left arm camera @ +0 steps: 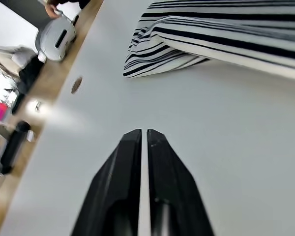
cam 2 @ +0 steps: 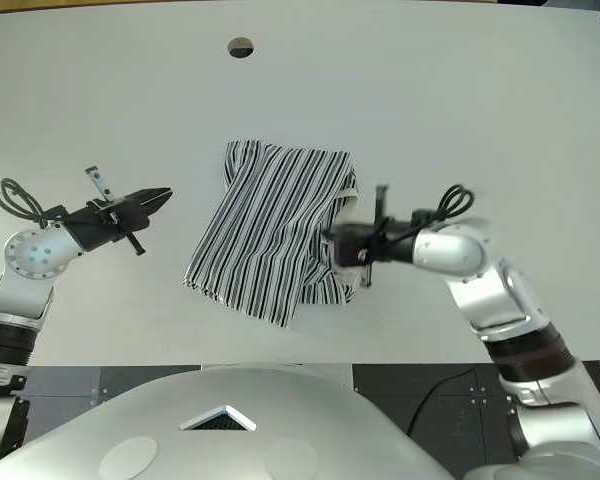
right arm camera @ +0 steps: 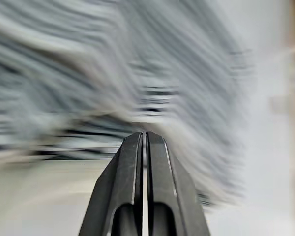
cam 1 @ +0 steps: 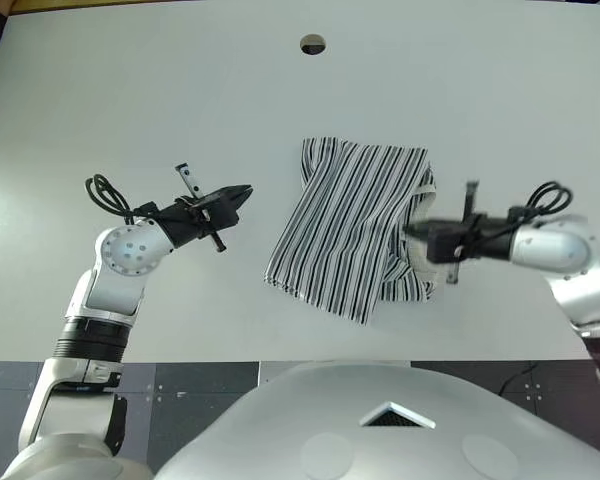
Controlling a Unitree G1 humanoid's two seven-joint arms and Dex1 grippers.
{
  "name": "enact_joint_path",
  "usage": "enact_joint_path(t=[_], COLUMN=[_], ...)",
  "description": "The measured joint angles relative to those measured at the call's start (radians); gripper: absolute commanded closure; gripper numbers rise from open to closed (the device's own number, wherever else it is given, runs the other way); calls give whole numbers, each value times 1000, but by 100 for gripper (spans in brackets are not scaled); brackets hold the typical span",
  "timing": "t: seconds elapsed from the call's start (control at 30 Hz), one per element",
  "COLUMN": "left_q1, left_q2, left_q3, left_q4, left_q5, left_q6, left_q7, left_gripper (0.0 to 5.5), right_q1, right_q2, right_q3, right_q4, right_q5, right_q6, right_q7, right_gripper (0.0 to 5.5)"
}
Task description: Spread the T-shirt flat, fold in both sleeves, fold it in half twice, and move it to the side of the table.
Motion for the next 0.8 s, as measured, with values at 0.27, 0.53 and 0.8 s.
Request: enact_joint_path(t=[0.27, 0.53, 0.8], left_q1=[143, 173, 90], left_q2=[132, 194, 135], left_q3=[27, -18, -132], left_q4=[-68, -173, -203], left_q5=[97, 152, 156], left_q6=[-162, -200, -195], left_q7=[2, -42, -82], left_gripper=[348, 284, 284], right_q1=[71, 223, 180], right_q2=[-102, -261, -144], right_q3=[-25, -7, 89], right_q4=[10, -91, -118], right_q5=[-39, -83, -185], right_q6=[-129, -177, -256], right_q7=[26, 151, 80], right_gripper=[341, 265, 265])
